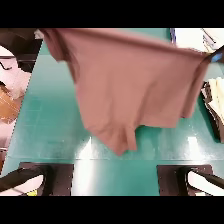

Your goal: Fold the shirts.

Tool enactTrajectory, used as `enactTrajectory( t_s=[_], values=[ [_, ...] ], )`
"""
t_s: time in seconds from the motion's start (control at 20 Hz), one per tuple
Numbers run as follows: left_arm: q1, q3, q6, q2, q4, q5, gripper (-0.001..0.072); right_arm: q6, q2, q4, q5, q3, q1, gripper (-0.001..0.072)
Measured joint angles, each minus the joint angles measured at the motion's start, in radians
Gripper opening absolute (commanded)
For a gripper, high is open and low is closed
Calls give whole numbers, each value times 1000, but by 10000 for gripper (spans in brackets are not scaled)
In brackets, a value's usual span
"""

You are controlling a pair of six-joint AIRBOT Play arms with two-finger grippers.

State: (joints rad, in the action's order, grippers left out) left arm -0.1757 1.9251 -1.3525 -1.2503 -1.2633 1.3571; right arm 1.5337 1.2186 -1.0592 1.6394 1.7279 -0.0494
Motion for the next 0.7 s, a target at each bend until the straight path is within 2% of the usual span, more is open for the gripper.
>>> enactTrajectory(
  t_s=[0.2,0.35,0.5,0.55,0.6,0.65,0.7],
  values=[
    [1,1,-3,-296,6,63,23,-14,192,-10,-54,-158,59,13],
    [2,1,-6,-456,14,31,23,-26,315,-2,-130,-184,97,14],
    [2,1,-7,-529,12,-31,23,-32,397,6,-175,-134,117,28],
    [2,2,-7,-540,11,-46,23,-32,418,7,-184,-108,121,191],
    [2,3,-7,-549,10,-56,23,-35,433,6,-193,-83,122,436],
    [2,3,-7,-556,6,-58,23,-42,443,6,-197,-58,121,497],
    [3,3,-7,-560,6,-62,23,-49,449,9,-200,-32,116,496]
  ],
)
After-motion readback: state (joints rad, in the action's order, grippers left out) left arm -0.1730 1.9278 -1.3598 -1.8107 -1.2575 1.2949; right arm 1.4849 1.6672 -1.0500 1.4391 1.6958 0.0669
